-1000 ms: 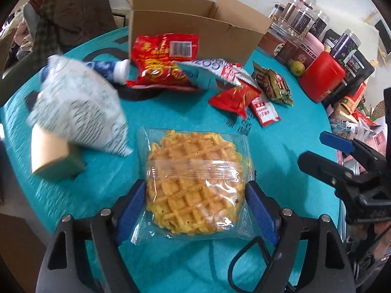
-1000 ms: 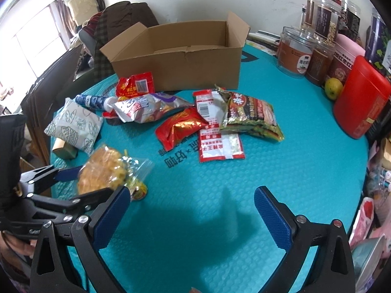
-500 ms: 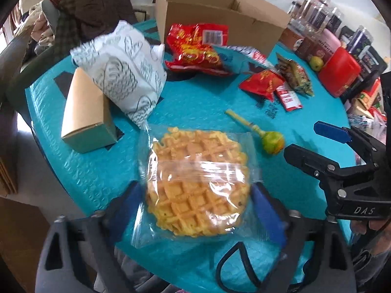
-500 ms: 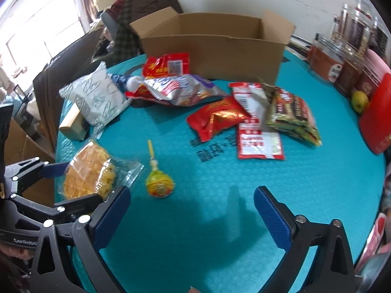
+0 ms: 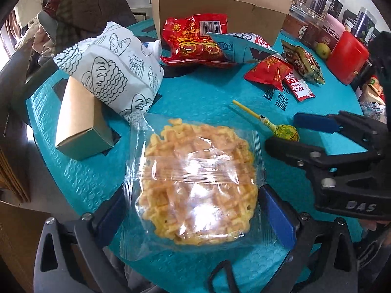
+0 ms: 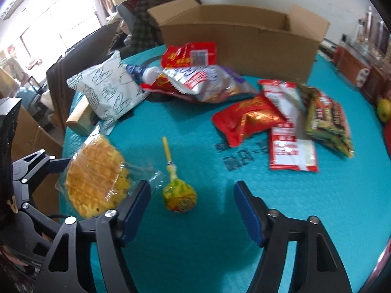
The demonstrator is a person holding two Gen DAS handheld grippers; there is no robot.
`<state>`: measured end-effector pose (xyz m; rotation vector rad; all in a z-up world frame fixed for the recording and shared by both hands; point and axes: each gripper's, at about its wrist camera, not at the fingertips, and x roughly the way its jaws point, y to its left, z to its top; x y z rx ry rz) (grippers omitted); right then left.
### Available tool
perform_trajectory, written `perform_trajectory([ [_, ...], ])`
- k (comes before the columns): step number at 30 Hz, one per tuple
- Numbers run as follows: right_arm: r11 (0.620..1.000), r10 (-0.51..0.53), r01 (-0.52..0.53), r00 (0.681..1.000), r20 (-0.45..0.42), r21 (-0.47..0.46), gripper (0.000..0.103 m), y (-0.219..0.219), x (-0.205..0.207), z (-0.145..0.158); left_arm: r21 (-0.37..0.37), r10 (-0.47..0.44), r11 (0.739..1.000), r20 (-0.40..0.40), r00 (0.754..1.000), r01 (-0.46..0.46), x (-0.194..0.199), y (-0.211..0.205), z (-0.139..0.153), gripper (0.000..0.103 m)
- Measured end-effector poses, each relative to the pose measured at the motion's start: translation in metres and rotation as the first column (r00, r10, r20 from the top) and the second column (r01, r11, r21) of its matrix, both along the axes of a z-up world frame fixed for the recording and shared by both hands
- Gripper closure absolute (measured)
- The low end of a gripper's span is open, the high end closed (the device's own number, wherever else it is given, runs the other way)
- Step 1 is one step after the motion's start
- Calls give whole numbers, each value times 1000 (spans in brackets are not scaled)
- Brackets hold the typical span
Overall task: Organize snacks
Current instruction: 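Lift the waffle with the left tool while the right tool grasps the lollipop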
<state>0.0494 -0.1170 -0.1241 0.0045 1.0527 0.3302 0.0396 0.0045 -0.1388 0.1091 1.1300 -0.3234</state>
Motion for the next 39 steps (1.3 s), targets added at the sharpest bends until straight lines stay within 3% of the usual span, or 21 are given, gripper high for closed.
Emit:
perform_trajectory([
  [2,999,14,-13,999,31,-39,43,8,-4,-1,0,0,1000,2,1000,0,0,0,0,0],
  [4,996,11,-6,999,50,-92,66,12,-6,-1,-1,2,1000,4,1000,-2,0,1,0,0],
  [6,994,-11,16,998,54,-106,78,11,-6,0,0,4,1000,6,1000,-4,-2,-1,0,0],
  [11,996,-21,25,998,52,-87,78,5,-17,1,-5,6,1000,22,1000,-6,-4,-1,1,0],
  [15,996,-50,54,998,48,-73,78,-6,-32,3,2,-35,999,64,997,35,-13,-7,5,18],
  [19,995,-69,72,997,43,-63,78,-12,-40,3,-29,-44,999,78,996,46,-18,-7,10,27],
  [23,995,-84,86,995,48,-47,78,-19,-49,4,-10,-57,998,119,991,58,-29,-11,16,28],
  [29,996,-82,84,994,73,-27,78,-23,-61,12,-94,-57,994,76,995,64,-35,-9,17,29],
  [39,996,-80,76,990,119,38,78,-24,-77,32,-126,-54,989,153,987,74,-47,-7,46,29],
])
